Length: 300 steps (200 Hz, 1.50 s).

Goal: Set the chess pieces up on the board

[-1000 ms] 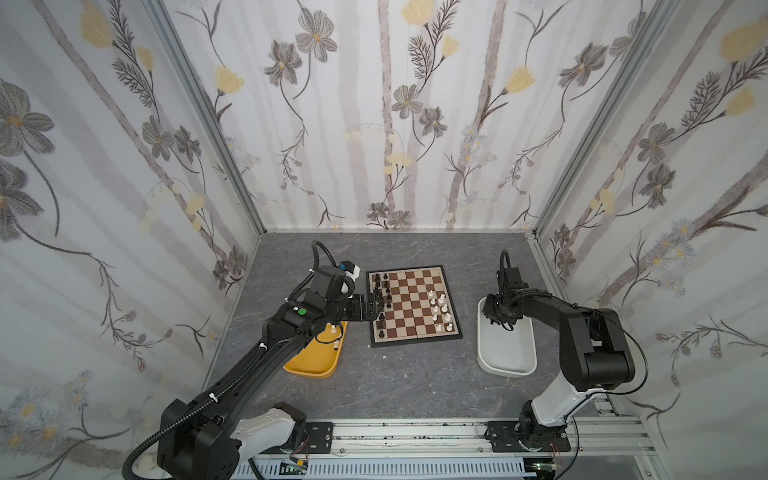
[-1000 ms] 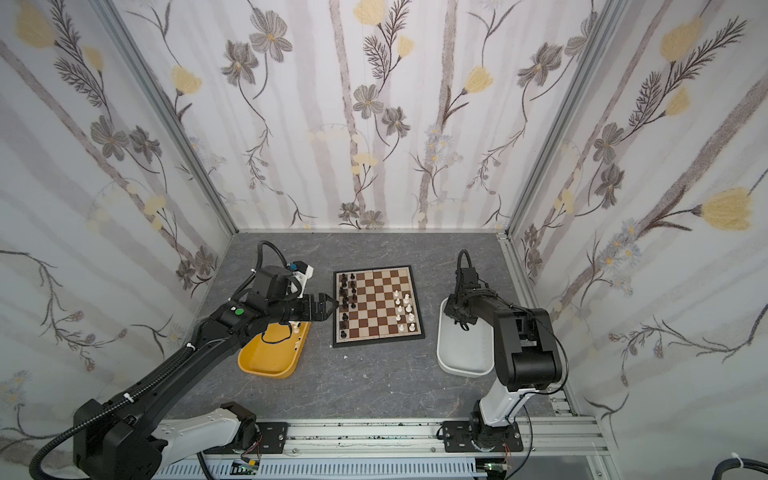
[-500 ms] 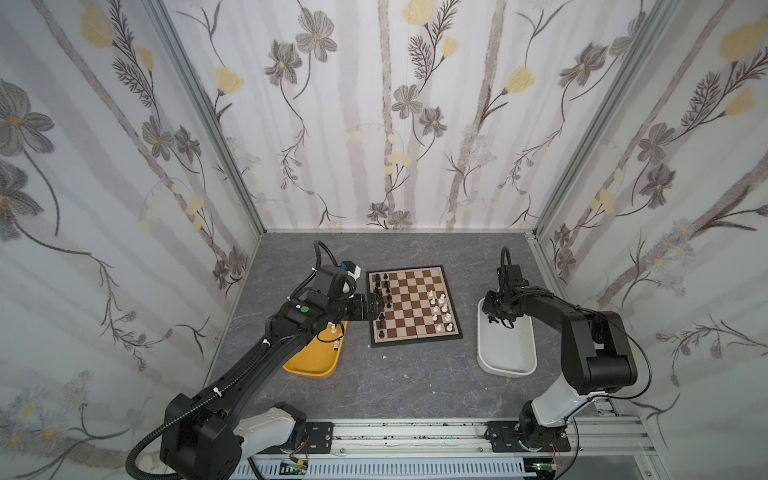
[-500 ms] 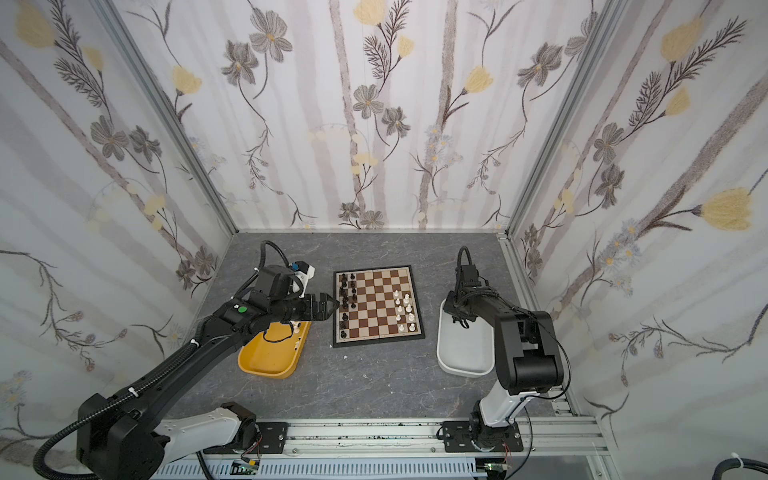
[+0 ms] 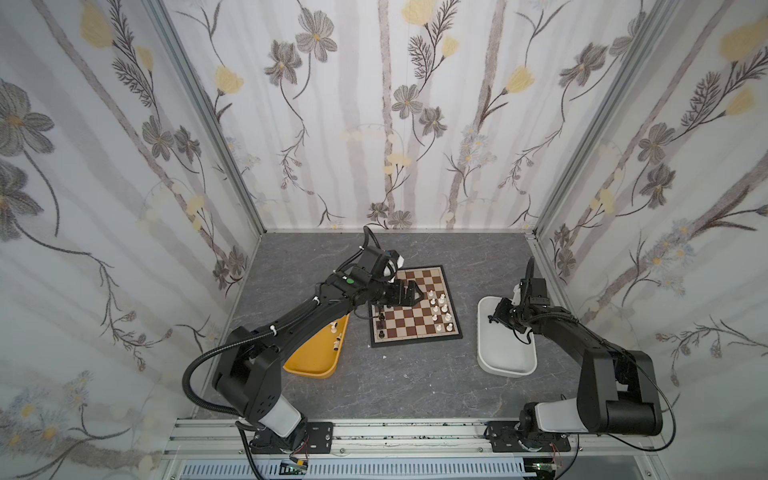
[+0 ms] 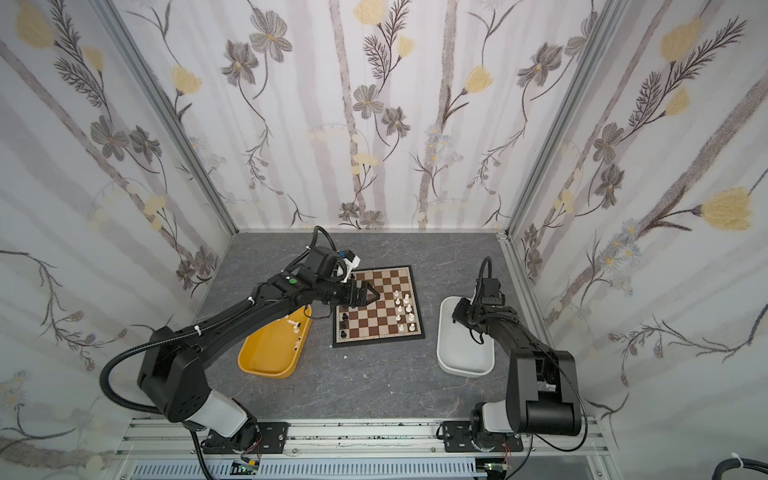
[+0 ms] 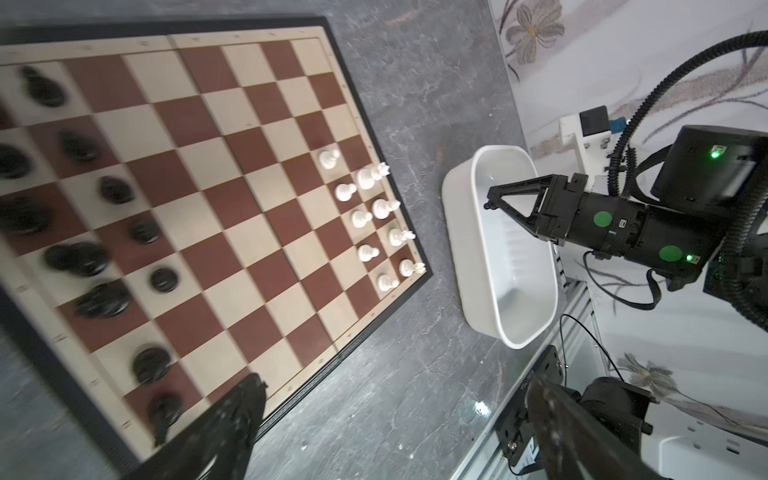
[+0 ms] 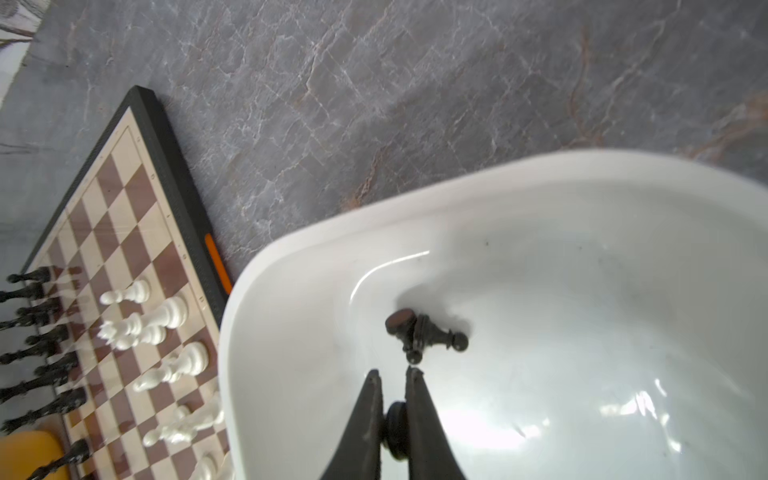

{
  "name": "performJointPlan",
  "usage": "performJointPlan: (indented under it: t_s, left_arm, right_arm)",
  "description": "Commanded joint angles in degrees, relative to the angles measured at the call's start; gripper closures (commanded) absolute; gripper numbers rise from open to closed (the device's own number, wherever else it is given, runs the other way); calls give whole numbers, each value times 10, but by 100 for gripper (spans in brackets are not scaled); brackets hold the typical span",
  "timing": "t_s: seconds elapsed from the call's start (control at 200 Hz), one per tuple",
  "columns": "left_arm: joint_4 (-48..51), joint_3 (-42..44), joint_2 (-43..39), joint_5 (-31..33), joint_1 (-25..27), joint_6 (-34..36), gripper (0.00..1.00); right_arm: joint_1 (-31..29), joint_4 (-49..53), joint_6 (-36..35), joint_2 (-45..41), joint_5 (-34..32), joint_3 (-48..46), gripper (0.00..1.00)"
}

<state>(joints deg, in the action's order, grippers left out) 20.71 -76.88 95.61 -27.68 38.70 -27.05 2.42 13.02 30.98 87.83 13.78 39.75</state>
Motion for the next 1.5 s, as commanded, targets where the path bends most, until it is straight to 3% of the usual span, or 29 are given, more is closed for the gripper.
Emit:
performJointPlan:
  t_s: [0.0, 0.2, 0.3, 0.465, 0.769, 0.869, 1.074, 1.309, 1.494]
  left_arm:
    - [-31, -74, 80, -55, 26, -36, 5]
    - [-28, -237, 231, -109, 68, -71, 13]
    - [-33, -296, 286, -141, 79, -94, 22]
    - [-34, -360, 348, -173, 93, -120, 38]
    - [-44, -440, 430, -214, 119, -160, 58]
    - [-36, -449, 438, -208, 122, -158, 59]
    - [-27, -435, 410, -201, 114, -139, 57]
    - [-39, -395, 361, -191, 109, -136, 52]
    - [-64, -321, 297, -168, 91, -139, 52]
  right_arm:
    - [9, -44, 20, -17, 59, -19, 85]
    - [31, -61, 44, -59, 102, -53, 85]
    - [47, -73, 58, -76, 128, -69, 85]
    - [73, -85, 78, -107, 157, -86, 85]
    - [87, -88, 100, -142, 187, -93, 84]
    - [88, -76, 92, -148, 172, -90, 83]
    - [87, -22, 36, -127, 81, -70, 77]
    - [9, -19, 24, -51, 40, -38, 62]
    - [-31, -33, 23, -7, 7, -25, 65]
